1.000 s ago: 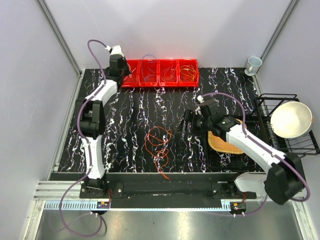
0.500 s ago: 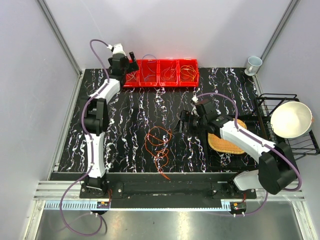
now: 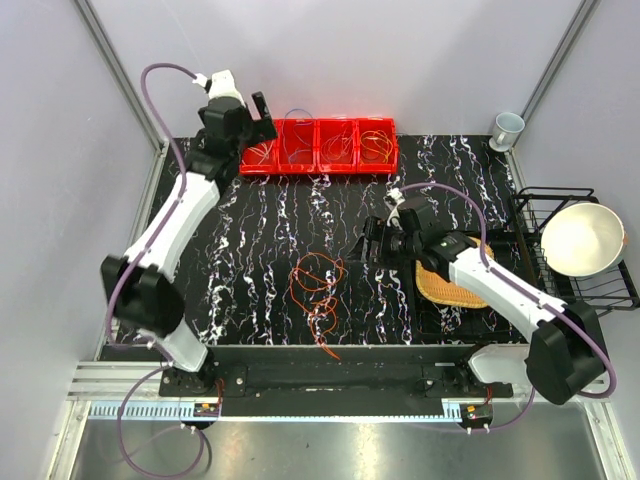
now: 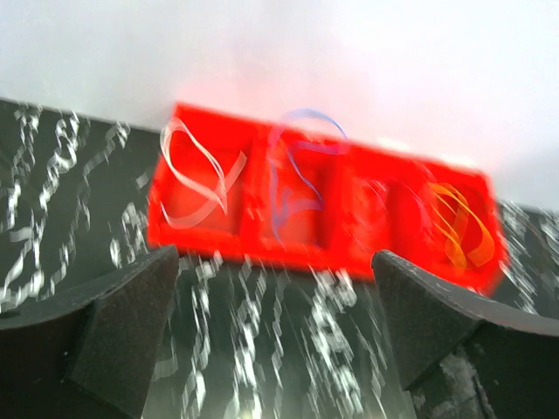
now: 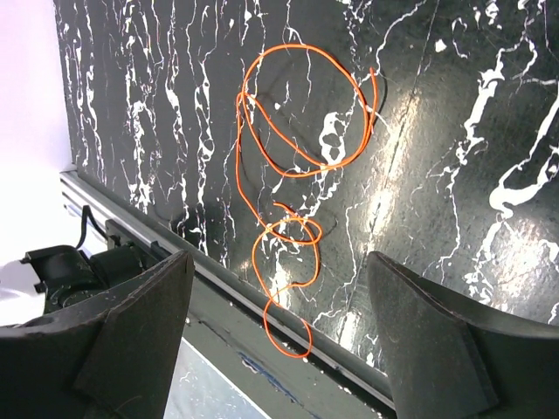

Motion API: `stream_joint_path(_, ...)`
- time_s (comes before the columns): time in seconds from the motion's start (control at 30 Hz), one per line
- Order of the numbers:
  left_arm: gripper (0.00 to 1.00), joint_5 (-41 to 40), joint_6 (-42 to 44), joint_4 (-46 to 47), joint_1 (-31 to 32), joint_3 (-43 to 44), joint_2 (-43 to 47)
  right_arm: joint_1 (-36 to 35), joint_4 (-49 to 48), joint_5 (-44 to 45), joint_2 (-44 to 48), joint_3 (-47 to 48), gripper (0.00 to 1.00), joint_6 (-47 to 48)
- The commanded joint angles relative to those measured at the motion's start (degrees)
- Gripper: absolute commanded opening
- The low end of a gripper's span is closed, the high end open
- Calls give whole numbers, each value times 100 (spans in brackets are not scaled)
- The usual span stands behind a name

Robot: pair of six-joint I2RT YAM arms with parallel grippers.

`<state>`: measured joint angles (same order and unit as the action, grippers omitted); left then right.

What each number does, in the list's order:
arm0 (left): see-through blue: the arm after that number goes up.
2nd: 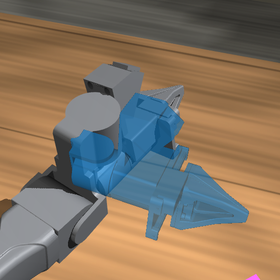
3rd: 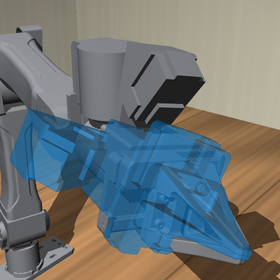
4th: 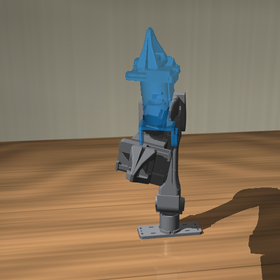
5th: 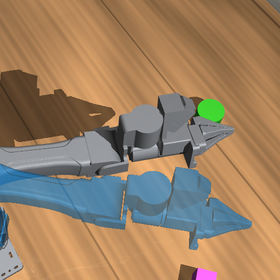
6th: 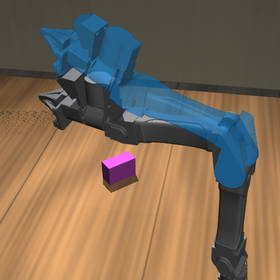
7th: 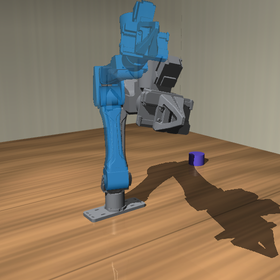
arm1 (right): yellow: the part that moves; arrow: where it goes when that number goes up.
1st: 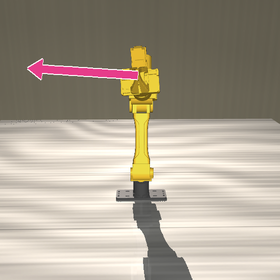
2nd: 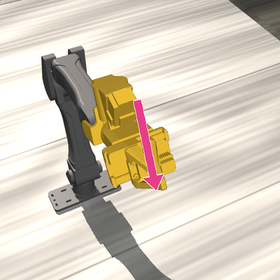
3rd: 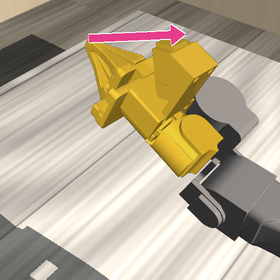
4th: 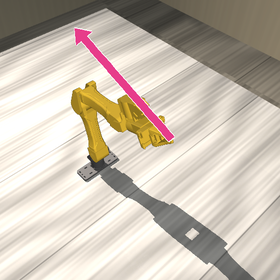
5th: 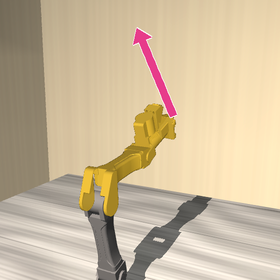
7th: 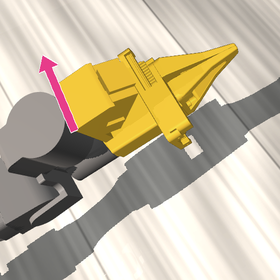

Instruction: Untangle the cables

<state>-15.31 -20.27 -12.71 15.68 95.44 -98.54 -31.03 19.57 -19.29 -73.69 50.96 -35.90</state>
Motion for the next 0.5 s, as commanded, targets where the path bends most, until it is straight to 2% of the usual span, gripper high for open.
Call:
stream_joint_path(0.0, 96, -209, -214, -1084, 443, -972, 1053, -18, 29, 39, 241, -226, 85, -145)
stream_joint_path(0.17, 91, 116, -793, -1436, 962, -2414, 1837, -70, -225, -241, 101, -560, 85, -339)
stream_joint_path(0.2, 91, 73, -881, -1427, 1241, -2764, 2039, -122, -261, -259, -13, -587, 84, -339)
stream_joint_path(0.37, 89, -156, -1163, -1287, 2121, -3566, 2339, -342, -305, -479, -488, -649, 82, -268)
stream_joint_path(0.47, 86, -323, -1146, -945, 2412, -4041, 2401, -492, -585, -532, -664, -806, 78, -409)
